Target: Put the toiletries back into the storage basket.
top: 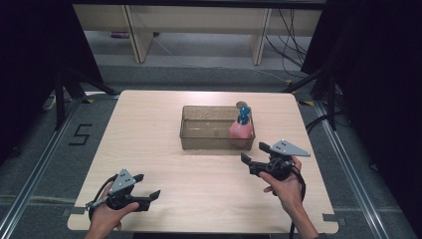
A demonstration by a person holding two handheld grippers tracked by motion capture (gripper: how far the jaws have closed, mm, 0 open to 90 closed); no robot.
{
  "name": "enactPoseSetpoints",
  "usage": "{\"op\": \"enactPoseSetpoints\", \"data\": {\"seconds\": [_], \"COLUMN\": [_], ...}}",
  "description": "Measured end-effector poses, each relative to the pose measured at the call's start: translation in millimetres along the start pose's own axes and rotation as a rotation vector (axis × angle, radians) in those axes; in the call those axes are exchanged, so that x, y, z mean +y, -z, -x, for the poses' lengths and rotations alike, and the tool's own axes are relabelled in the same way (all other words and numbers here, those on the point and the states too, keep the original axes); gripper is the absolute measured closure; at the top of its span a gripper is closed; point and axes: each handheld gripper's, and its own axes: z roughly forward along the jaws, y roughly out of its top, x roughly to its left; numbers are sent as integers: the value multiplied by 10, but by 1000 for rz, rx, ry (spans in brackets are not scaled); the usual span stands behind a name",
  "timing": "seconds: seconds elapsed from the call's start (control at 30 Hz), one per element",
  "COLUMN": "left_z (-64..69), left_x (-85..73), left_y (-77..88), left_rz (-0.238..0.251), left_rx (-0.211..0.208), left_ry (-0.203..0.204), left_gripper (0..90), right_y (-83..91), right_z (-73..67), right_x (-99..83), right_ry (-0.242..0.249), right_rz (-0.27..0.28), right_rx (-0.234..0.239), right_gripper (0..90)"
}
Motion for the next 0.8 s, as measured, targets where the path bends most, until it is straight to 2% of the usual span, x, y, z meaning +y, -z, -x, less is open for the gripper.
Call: {"op": "enactPoseSetpoints", "data": {"seconds": [0.07,0.1,0.17,0.2,0.23,0.27,0.3,0.37,0.43,0.57,0.67,0.7,0.77,0.8], "left_z": [3,-1,-1,-1,-1,-1,-8,-5,-3,-3,0,-1,-6,-4], "left_x": [0,0,0,0,0,-1,0,0,0,-1,-1,-1,0,0], "left_y": [-2,-3,-2,-2,-2,-2,5,4,3,3,-2,-1,4,2], "left_rz": [4,4,3,4,3,2,-7,-4,-4,-4,2,1,-5,-4], "left_rx": [-1,-2,-2,-1,-2,-1,-1,-1,-1,-1,-2,-2,-1,-1], "left_ry": [4,-2,-2,-1,-1,-3,-15,-13,-12,-11,-4,-6,-13,-12], "left_gripper": [158,159,159,158,159,159,159,158,159,159,159,158,159,159], "right_y": [8,8,20,25,26,28,25,27,41,62,71,77,88,93], "right_z": [-22,-4,-7,-39,-16,-18,-26,-38,-41,-61,-53,-80,-60,-78], "right_x": [-14,-15,-20,-27,-28,-32,-41,-51,-57,-79,-93,-102,-108,-116], "right_ry": [-35,-8,-7,-47,-1,1,-1,-13,-3,-17,0,-36,-4,-31], "right_rz": [-8,-6,-8,-13,-7,-4,0,-5,-3,-8,-4,-13,-10,-10], "right_rx": [4,6,7,15,6,10,18,30,22,19,20,26,23,34], "right_gripper": [180,179,179,179,179,179,178,177,177,178,178,178,178,178]}}
